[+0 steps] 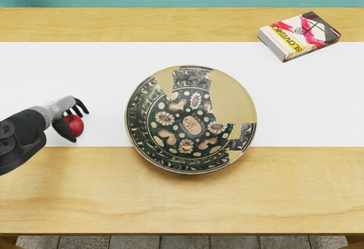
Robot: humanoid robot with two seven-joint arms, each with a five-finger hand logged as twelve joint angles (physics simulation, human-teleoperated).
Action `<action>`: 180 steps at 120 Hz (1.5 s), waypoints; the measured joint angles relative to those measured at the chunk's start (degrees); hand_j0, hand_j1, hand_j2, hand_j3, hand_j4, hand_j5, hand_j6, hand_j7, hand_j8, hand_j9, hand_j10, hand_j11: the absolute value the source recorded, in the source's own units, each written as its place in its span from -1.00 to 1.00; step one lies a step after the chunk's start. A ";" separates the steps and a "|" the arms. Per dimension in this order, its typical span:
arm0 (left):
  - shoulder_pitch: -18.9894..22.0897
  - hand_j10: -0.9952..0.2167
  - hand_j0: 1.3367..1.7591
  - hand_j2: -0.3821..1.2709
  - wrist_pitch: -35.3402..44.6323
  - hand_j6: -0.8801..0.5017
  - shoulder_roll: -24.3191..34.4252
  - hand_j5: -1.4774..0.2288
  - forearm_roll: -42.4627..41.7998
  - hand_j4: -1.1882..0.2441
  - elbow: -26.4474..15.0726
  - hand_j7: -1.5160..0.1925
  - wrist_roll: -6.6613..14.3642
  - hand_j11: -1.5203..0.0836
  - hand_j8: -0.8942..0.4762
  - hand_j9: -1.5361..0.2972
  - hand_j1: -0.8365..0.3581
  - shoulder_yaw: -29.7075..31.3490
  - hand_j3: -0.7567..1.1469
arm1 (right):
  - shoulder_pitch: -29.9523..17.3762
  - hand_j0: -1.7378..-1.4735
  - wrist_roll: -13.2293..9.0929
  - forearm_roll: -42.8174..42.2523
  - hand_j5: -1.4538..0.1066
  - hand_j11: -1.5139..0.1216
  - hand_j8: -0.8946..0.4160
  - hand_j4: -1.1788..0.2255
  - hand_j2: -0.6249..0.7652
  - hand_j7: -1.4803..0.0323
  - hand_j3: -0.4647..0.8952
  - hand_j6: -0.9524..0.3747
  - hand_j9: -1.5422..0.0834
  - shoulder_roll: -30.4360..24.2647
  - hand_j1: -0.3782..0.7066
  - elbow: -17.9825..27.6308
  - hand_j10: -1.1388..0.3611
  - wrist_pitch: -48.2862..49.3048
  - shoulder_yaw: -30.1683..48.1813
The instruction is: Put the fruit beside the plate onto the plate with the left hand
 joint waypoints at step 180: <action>-19.37 -0.23 0.47 0.13 -19.56 -0.21 -13.25 -0.82 -22.29 -0.43 -6.56 -0.65 -0.05 -0.58 -0.11 -0.62 -0.18 -11.12 -0.20 | 1.04 -0.40 0.00 0.00 0.86 0.85 0.37 0.68 -0.10 0.96 -0.32 0.44 0.90 0.00 -0.95 0.39 0.52 0.06 0.02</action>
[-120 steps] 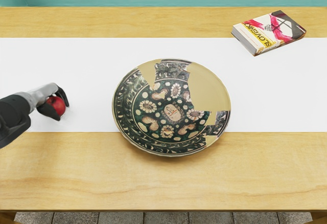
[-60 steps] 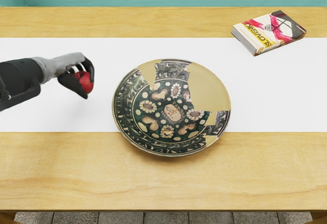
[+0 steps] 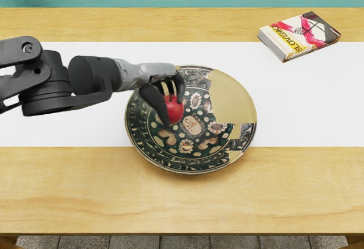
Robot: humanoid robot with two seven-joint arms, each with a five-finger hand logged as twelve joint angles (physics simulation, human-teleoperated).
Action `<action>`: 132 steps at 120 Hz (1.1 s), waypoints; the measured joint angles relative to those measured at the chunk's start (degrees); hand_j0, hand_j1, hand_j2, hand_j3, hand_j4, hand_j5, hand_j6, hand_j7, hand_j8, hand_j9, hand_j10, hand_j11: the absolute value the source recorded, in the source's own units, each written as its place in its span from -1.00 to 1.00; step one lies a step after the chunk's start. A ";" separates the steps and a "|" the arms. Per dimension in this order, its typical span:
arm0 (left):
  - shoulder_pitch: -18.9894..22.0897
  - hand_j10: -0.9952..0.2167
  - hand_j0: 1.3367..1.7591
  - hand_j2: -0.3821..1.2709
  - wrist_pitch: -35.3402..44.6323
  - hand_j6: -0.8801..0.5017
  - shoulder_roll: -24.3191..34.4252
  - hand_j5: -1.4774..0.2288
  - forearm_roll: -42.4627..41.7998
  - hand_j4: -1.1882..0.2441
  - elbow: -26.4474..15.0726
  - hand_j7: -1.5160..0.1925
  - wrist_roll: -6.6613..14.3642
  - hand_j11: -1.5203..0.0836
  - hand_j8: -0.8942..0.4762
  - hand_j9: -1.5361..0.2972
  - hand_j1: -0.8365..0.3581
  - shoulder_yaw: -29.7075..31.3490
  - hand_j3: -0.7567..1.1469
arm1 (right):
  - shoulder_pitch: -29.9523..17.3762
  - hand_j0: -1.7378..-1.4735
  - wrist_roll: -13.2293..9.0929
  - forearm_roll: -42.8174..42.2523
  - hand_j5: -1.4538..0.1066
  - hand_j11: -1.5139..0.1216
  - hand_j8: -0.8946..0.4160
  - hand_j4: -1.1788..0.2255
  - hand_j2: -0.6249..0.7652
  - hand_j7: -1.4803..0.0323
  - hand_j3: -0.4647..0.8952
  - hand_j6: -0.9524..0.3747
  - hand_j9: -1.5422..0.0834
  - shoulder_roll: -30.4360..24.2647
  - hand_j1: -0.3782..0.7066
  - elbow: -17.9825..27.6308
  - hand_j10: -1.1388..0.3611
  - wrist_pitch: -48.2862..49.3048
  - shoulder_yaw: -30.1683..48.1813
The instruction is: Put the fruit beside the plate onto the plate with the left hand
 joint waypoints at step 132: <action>6.37 0.48 0.52 -0.47 -9.47 0.15 -14.84 0.54 -34.48 0.50 28.16 0.59 0.04 0.70 0.19 0.50 0.80 -5.94 -0.20 | 1.28 -0.40 0.00 0.00 0.86 0.85 0.37 0.68 -0.10 0.96 -0.32 0.44 0.90 0.00 -0.95 0.67 0.52 0.01 -0.07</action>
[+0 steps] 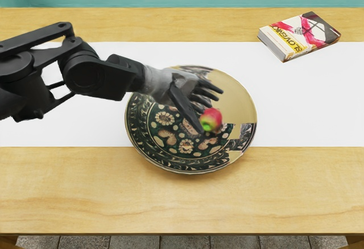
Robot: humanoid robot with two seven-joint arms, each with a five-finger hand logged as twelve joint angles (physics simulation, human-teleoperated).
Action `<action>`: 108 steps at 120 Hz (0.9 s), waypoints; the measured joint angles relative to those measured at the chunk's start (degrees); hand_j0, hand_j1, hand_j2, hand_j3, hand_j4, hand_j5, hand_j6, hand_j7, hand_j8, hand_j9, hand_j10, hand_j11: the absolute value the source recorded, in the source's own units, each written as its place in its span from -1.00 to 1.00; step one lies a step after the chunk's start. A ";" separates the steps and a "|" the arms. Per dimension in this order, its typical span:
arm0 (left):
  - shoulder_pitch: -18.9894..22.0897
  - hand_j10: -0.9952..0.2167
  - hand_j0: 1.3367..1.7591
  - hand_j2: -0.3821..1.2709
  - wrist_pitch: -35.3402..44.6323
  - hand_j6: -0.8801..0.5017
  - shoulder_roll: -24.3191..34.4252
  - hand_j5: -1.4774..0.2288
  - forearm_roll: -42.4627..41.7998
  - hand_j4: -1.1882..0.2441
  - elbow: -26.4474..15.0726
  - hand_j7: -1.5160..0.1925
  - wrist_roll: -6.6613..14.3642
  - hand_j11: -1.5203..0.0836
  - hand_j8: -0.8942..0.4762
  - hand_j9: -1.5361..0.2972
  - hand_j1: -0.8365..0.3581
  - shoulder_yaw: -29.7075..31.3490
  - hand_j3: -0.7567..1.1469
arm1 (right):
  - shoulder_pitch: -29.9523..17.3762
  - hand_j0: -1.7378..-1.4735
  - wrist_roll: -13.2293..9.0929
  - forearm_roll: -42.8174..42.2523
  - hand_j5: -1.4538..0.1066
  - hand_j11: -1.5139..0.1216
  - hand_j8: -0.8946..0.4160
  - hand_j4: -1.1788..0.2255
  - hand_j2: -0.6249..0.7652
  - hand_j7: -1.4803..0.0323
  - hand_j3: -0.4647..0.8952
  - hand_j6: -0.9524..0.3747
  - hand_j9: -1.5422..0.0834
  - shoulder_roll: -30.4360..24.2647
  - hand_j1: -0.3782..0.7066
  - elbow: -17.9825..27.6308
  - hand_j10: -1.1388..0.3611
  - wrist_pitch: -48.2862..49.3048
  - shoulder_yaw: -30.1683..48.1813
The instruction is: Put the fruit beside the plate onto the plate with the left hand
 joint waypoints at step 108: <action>13.19 0.63 0.52 -0.54 -20.13 0.27 49.25 0.72 -43.99 0.65 -15.98 0.76 0.00 0.88 0.30 0.66 0.96 -3.96 -0.20 | -0.03 -0.40 0.00 -0.03 0.86 0.85 0.37 0.68 -0.10 0.96 -0.32 0.44 0.90 0.00 -0.95 1.15 0.52 0.94 -0.20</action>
